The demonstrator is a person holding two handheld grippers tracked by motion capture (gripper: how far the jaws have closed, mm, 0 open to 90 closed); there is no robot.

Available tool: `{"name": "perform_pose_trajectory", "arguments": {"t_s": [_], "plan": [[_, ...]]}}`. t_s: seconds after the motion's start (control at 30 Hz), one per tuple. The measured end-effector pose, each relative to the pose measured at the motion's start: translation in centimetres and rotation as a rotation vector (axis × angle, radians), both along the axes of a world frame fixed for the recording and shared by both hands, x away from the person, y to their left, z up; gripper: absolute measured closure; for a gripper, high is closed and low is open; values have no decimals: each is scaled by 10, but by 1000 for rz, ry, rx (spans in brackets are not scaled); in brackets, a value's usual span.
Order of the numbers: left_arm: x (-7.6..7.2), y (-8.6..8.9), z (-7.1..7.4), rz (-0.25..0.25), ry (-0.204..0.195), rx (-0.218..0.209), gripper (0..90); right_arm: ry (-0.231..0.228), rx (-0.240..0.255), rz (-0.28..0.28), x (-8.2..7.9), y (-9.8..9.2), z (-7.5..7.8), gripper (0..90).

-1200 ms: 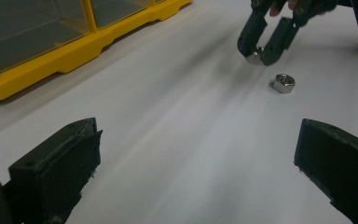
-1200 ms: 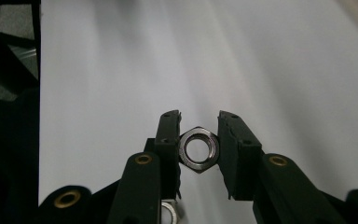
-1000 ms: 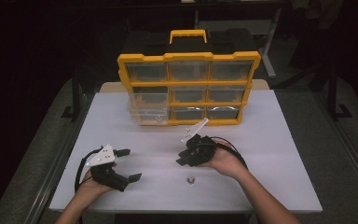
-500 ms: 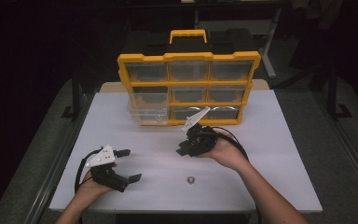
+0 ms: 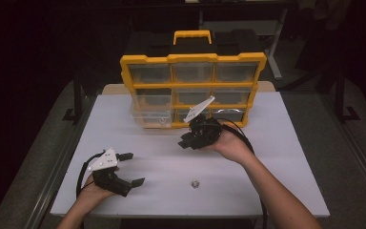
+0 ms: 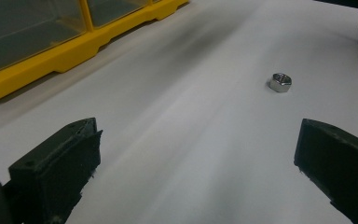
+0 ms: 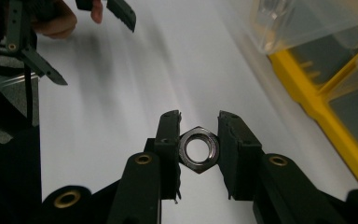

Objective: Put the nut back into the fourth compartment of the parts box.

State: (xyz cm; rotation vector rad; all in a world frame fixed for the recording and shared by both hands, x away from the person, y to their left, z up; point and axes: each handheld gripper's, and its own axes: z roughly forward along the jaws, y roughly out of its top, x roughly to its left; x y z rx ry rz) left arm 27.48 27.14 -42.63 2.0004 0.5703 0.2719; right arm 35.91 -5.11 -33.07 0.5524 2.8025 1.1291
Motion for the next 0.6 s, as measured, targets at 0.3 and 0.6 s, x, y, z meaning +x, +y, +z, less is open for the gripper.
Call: {"name": "perform_pose_trajectory", "arguments": {"t_s": [0.3,0.6], "plan": [[-1,-1,0,-1,-4,-6,4,-22,23,-17,9,2,25,691],[-1,-1,0,4,-3,-13,4,-50,45,-27,18,5,51,691]]}}
